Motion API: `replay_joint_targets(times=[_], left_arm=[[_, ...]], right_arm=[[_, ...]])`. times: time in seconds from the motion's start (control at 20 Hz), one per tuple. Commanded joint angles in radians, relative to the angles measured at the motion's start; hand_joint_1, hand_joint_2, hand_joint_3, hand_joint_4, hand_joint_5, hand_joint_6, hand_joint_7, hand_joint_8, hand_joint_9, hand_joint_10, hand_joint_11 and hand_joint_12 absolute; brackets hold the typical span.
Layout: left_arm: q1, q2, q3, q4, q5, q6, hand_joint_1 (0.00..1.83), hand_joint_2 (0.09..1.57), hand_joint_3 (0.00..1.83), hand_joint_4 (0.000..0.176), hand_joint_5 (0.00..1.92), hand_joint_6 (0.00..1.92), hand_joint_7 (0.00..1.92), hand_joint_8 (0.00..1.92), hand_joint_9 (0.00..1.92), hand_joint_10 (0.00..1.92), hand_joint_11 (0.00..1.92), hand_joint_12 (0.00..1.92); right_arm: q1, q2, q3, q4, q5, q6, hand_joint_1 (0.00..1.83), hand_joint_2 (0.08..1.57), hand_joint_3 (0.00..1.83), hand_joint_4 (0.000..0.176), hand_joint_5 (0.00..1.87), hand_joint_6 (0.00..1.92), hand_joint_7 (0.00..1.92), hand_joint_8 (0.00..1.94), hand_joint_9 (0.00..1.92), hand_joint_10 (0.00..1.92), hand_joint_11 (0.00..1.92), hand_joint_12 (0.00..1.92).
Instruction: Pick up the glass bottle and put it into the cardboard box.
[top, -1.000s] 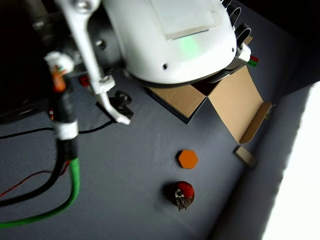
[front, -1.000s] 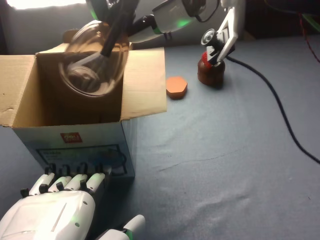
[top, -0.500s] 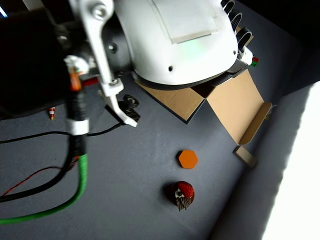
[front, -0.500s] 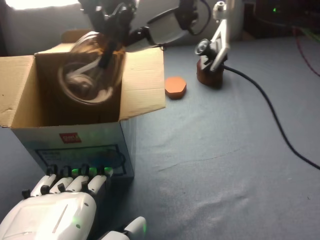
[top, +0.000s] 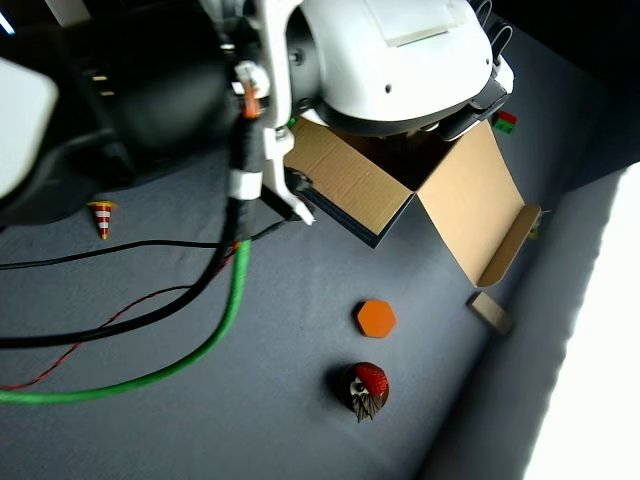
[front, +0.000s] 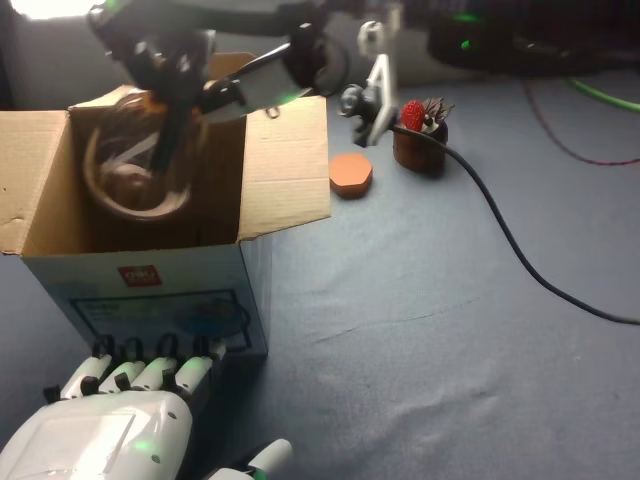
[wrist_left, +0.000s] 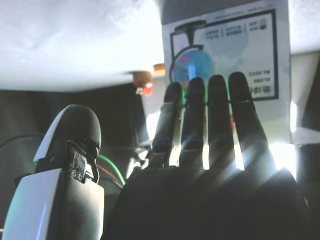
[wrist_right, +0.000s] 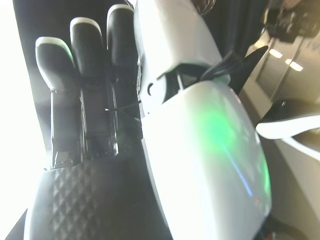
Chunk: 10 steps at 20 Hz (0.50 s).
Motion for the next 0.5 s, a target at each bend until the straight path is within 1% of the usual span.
replay_joint_targets(times=[0.0, 0.15, 0.25, 0.45], left_arm=[[-0.001, -0.004, -0.002, 0.078, -0.064, -0.005, 0.05, 1.26, 0.00, 0.013, 0.16, 0.00, 0.18, 0.00, 0.16, 0.00, 0.00, 0.51], [0.002, -0.004, -0.001, 0.078, -0.064, -0.014, 0.05, 1.26, 0.00, 0.012, 0.16, 0.00, 0.18, 0.00, 0.16, 0.00, 0.00, 0.51], [0.002, -0.004, -0.001, 0.078, -0.064, -0.015, 0.06, 1.26, 0.00, 0.010, 0.16, 0.00, 0.18, 0.00, 0.17, 0.01, 0.00, 0.52], [0.006, -0.004, -0.001, 0.078, -0.064, -0.023, 0.06, 1.26, 0.00, 0.010, 0.16, 0.00, 0.18, 0.00, 0.17, 0.00, 0.00, 0.52]], right_arm=[[0.004, -0.005, 0.001, 0.040, 0.047, -0.025, 1.36, 1.16, 0.00, 0.000, 0.75, 1.29, 1.01, 1.00, 0.82, 1.34, 0.58, 1.68], [-0.021, -0.038, 0.003, 0.040, 0.010, -0.086, 1.36, 1.16, 0.00, 0.000, 0.75, 1.28, 1.01, 1.00, 0.82, 1.35, 0.58, 1.68], [-0.031, -0.053, 0.010, 0.040, -0.002, -0.108, 1.36, 1.16, 0.00, 0.000, 0.75, 1.29, 1.01, 1.00, 0.82, 1.35, 0.59, 1.68], [-0.051, -0.079, 0.028, 0.042, -0.025, -0.111, 1.36, 1.16, 0.00, 0.000, 0.75, 1.29, 1.00, 1.01, 0.82, 1.35, 0.58, 1.68]])
